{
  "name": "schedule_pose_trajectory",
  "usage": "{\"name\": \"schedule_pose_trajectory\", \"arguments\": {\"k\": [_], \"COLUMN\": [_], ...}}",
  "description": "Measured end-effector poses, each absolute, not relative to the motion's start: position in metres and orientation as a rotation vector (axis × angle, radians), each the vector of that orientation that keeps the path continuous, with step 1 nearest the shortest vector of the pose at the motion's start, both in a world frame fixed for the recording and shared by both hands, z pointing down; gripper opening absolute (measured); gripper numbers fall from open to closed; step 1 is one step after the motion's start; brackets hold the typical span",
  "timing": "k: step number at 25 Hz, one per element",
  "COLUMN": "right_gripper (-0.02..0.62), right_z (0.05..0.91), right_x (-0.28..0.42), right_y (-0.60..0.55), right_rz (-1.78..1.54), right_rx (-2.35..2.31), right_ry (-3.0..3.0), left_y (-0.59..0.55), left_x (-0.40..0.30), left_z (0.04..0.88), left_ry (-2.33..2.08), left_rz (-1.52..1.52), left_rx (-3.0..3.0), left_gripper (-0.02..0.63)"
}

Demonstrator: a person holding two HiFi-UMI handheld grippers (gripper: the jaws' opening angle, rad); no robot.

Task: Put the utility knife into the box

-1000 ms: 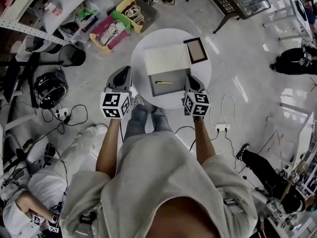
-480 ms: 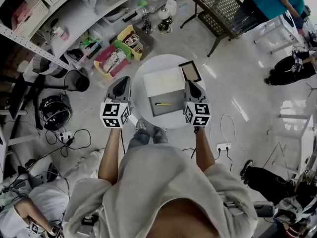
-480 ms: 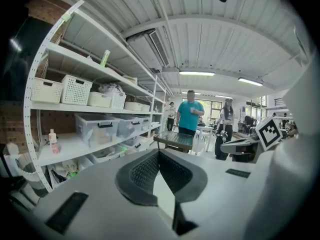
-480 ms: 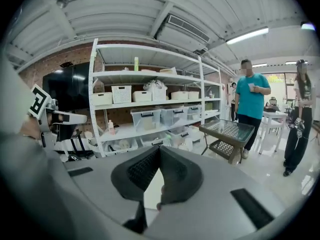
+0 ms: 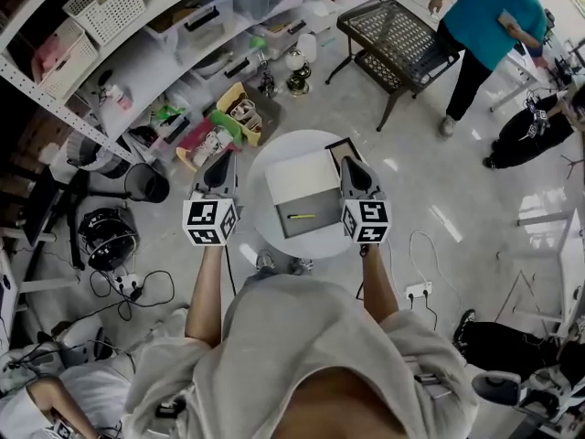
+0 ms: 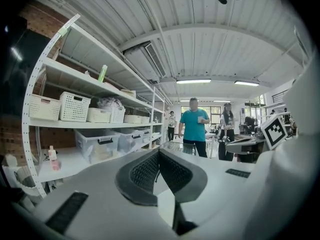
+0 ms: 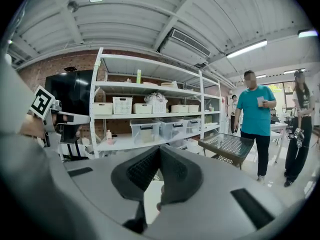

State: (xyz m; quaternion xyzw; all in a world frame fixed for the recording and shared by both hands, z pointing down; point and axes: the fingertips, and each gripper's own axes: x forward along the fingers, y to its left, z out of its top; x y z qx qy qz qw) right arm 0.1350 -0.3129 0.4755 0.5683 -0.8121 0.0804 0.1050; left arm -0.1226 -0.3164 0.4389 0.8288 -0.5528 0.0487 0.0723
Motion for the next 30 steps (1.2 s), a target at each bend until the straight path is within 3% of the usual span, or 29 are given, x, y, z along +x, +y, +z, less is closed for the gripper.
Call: {"name": "schedule_pose_trajectory", "arguments": {"k": [30], "right_gripper": [0.029], "right_z": [0.4687], "right_x": [0.1335], "right_y": [-0.3145], "right_rz": [0.226], "right_rx": [1.659], "right_ry": [-2.41], "left_y": [-0.3143], "left_x": [-0.1185], "left_z": [0.4314], "left_ry": [-1.675], "left_rz": [0.134], "left_rx": [2.489], "left_gripper": [0.02]}}
